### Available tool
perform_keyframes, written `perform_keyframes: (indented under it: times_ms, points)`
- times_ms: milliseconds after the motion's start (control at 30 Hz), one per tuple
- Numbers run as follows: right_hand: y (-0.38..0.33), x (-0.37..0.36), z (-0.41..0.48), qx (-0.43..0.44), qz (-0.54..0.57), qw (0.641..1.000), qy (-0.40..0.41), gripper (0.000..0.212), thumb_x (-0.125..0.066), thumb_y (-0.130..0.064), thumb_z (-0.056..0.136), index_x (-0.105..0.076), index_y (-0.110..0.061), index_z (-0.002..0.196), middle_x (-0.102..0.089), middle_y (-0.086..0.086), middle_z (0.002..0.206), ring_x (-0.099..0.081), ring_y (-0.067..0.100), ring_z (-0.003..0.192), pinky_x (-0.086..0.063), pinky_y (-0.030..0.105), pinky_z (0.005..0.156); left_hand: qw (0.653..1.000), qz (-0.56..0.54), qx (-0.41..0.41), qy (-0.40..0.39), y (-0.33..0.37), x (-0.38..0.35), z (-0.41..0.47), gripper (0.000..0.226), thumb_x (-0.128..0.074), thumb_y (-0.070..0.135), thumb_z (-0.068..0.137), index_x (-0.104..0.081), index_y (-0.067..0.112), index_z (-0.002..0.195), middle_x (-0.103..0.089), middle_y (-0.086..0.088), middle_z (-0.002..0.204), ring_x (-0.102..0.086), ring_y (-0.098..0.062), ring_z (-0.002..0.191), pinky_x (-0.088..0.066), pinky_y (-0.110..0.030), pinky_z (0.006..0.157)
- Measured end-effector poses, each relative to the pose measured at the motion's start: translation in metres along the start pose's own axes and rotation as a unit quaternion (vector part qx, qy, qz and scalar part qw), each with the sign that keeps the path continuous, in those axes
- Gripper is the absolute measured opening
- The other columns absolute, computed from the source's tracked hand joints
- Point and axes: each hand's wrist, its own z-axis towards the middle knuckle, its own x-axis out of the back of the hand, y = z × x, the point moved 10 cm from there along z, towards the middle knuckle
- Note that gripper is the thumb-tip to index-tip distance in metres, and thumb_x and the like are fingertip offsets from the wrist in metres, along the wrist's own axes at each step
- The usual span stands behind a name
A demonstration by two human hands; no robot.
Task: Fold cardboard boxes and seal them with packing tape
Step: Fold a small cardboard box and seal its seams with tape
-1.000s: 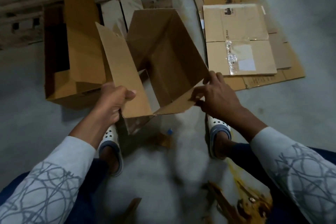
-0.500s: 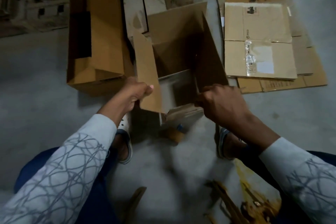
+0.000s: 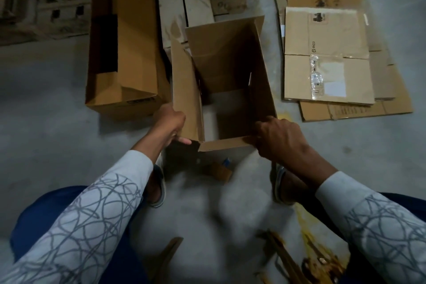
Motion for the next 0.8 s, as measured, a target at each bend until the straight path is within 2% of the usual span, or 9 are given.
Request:
perform_keyframes:
  times_ms: [133, 167, 233, 300, 367, 433, 500, 567, 800]
  points:
    - [0.002, 0.001, 0.001, -0.017, 0.009, 1.0, 0.009, 0.045, -0.063, -0.051, 0.094, -0.053, -0.021, 0.126, -0.055, 0.007, 0.119, -0.059, 0.021, 0.083, -0.043, 0.032, 0.064, 0.992, 0.106, -0.034, 0.06, 0.013, 0.006, -0.007, 0.053, -0.058, 0.026, 0.103, -0.037, 0.018, 0.151, -0.047, -0.012, 0.149, -0.064, -0.027, 0.095, -0.062, -0.043, 0.08]
    - [0.002, 0.003, 0.001, -0.018, 0.007, 1.0, 0.017, 0.046, -0.062, -0.052, 0.094, -0.053, -0.021, 0.125, -0.056, 0.007, 0.119, -0.061, 0.023, 0.086, -0.042, 0.032, 0.064, 0.967, 0.224, -0.064, 0.099, 0.022, 0.008, -0.014, 0.06, -0.061, 0.03, 0.1, -0.033, 0.018, 0.152, -0.047, -0.014, 0.147, -0.061, -0.031, 0.111, -0.057, -0.045, 0.087]
    - [0.004, 0.011, 0.002, -0.027, 0.008, 0.999, 0.04, 0.05, -0.059, -0.059, 0.093, -0.052, -0.022, 0.126, -0.055, 0.007, 0.122, -0.062, 0.025, 0.09, -0.043, 0.034, 0.067, 0.861, 0.419, -0.212, 0.194, 0.052, 0.003, -0.04, 0.08, -0.069, 0.029, 0.093, -0.02, 0.017, 0.156, -0.043, -0.017, 0.147, -0.049, -0.036, 0.129, -0.049, -0.048, 0.098]
    - [0.008, 0.016, 0.005, -0.031, 0.019, 0.998, 0.048, 0.061, -0.057, -0.067, 0.091, -0.049, -0.024, 0.133, -0.053, 0.007, 0.132, -0.063, 0.026, 0.096, -0.048, 0.038, 0.076, 0.781, 0.461, -0.386, 0.17, 0.074, -0.025, -0.076, 0.077, -0.07, 0.023, 0.091, -0.028, 0.016, 0.154, -0.045, -0.014, 0.143, -0.048, -0.032, 0.128, -0.046, -0.044, 0.099]
    - [0.012, 0.02, 0.004, -0.03, 0.026, 0.998, 0.045, 0.067, -0.057, -0.07, 0.088, -0.047, -0.027, 0.139, -0.05, 0.006, 0.138, -0.063, 0.027, 0.101, -0.047, 0.038, 0.076, 0.795, 0.417, -0.44, -0.008, 0.067, -0.06, -0.095, 0.06, -0.057, 0.036, 0.101, -0.035, 0.023, 0.154, -0.049, -0.007, 0.144, -0.045, -0.025, 0.131, -0.041, -0.04, 0.103]
    - [0.017, 0.024, 0.003, -0.032, 0.025, 0.998, 0.041, 0.067, -0.061, -0.067, 0.088, -0.045, -0.028, 0.139, -0.049, 0.005, 0.138, -0.063, 0.027, 0.102, -0.041, 0.035, 0.069, 0.787, 0.438, -0.416, -0.126, 0.049, -0.088, -0.102, 0.062, -0.04, 0.058, 0.102, -0.032, 0.027, 0.156, -0.05, -0.004, 0.145, -0.043, -0.02, 0.133, -0.036, -0.041, 0.108]
    - [0.024, 0.026, 0.004, -0.039, 0.021, 0.998, 0.034, 0.069, -0.063, -0.066, 0.087, -0.043, -0.028, 0.141, -0.046, 0.006, 0.139, -0.062, 0.026, 0.102, -0.04, 0.034, 0.066, 0.739, 0.525, -0.405, -0.121, 0.039, -0.095, -0.094, 0.067, -0.034, 0.066, 0.099, -0.034, 0.028, 0.154, -0.05, -0.003, 0.145, -0.042, -0.02, 0.134, -0.033, -0.046, 0.112]
    - [0.031, 0.026, 0.005, -0.047, 0.02, 0.998, 0.027, 0.072, -0.062, -0.067, 0.086, -0.041, -0.027, 0.143, -0.045, 0.007, 0.139, -0.061, 0.025, 0.101, -0.039, 0.033, 0.065, 0.723, 0.566, -0.389, -0.078, 0.041, -0.084, -0.078, 0.054, -0.039, 0.057, 0.103, -0.044, 0.026, 0.147, -0.053, -0.004, 0.143, -0.044, -0.022, 0.133, -0.031, -0.048, 0.113]
    - [0.034, 0.027, 0.006, -0.053, 0.03, 0.997, 0.039, 0.078, -0.054, -0.072, 0.089, -0.035, -0.026, 0.148, -0.043, 0.006, 0.143, -0.056, 0.021, 0.094, -0.036, 0.032, 0.062, 0.76, 0.546, -0.351, 0.004, 0.059, -0.052, -0.058, 0.043, -0.054, 0.058, 0.097, -0.061, 0.028, 0.128, -0.067, -0.002, 0.12, -0.057, -0.023, 0.118, -0.033, -0.049, 0.108]
